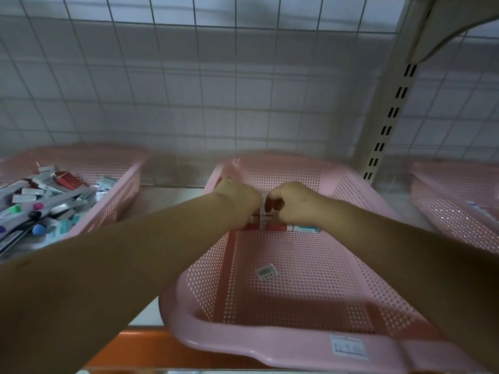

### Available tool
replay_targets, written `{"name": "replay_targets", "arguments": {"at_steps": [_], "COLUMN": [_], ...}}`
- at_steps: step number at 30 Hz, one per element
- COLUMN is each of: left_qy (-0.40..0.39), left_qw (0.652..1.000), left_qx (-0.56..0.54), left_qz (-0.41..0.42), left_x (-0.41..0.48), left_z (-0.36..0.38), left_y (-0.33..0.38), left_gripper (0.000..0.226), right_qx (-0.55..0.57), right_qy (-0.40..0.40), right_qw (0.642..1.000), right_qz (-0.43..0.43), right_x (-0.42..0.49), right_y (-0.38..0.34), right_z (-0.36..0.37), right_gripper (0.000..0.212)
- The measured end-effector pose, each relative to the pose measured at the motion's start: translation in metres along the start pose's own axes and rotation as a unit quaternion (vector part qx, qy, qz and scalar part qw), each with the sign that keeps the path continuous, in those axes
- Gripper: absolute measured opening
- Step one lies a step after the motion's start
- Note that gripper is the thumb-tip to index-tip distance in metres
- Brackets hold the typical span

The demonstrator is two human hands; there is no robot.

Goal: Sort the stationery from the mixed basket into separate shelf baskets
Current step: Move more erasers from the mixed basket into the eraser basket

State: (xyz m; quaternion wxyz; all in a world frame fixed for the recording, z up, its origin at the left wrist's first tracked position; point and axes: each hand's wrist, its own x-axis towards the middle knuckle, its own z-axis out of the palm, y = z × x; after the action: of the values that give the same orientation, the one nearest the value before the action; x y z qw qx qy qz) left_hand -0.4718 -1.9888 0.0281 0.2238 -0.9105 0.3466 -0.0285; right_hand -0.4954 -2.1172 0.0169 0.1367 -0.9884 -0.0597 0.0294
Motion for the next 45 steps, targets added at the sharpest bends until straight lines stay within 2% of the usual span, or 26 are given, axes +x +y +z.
{"name": "replay_targets", "arguments": {"at_steps": [2, 7, 13, 18, 21, 24, 27, 30, 38, 45], "left_qy": [0.001, 0.002, -0.006, 0.008, 0.059, 0.149, 0.204, 0.221, 0.196, 0.180], "left_qw": [1.000, 1.000, 1.000, 1.000, 0.998, 0.987, 0.976, 0.970, 0.963, 0.955], "left_qx": [0.004, 0.002, 0.014, 0.027, 0.027, 0.053, 0.073, 0.064, -0.001, -0.045], "left_qz": [-0.007, -0.008, -0.006, 0.000, 0.008, 0.005, -0.027, -0.074, -0.184, -0.230], "left_x": [0.001, 0.003, 0.003, -0.002, -0.007, -0.018, -0.036, -0.059, -0.138, -0.196], "left_z": [0.001, 0.004, 0.003, -0.001, -0.012, -0.028, -0.036, -0.031, 0.008, 0.051], "left_y": [-0.001, -0.002, 0.000, -0.001, -0.008, -0.026, -0.053, -0.086, -0.180, -0.243], "left_gripper": [0.014, 0.015, 0.019, 0.011, 0.012, 0.025, 0.027, 0.026, 0.037, 0.040], "right_qx": [-0.032, -0.082, -0.090, -0.091, -0.166, -0.183, -0.195, -0.220, -0.193, -0.200], "right_qy": [-0.014, -0.015, -0.019, -0.030, -0.017, 0.022, 0.064, 0.084, 0.106, 0.093], "right_qw": [0.999, 0.996, 0.995, 0.995, 0.986, 0.983, 0.978, 0.969, 0.963, 0.953], "right_qz": [-0.010, -0.028, -0.031, -0.023, -0.027, -0.022, -0.046, -0.079, -0.156, -0.208], "right_x": [-0.002, -0.003, -0.004, -0.010, -0.012, -0.008, 0.002, 0.020, 0.068, 0.099], "right_y": [-0.001, -0.003, -0.003, -0.009, -0.017, -0.028, -0.049, -0.078, -0.176, -0.254], "right_z": [0.001, 0.001, 0.002, -0.007, -0.019, -0.032, -0.047, -0.058, -0.056, -0.028], "right_gripper": [0.014, 0.018, 0.009, 0.010, 0.014, 0.025, 0.031, 0.034, 0.035, 0.037]}}
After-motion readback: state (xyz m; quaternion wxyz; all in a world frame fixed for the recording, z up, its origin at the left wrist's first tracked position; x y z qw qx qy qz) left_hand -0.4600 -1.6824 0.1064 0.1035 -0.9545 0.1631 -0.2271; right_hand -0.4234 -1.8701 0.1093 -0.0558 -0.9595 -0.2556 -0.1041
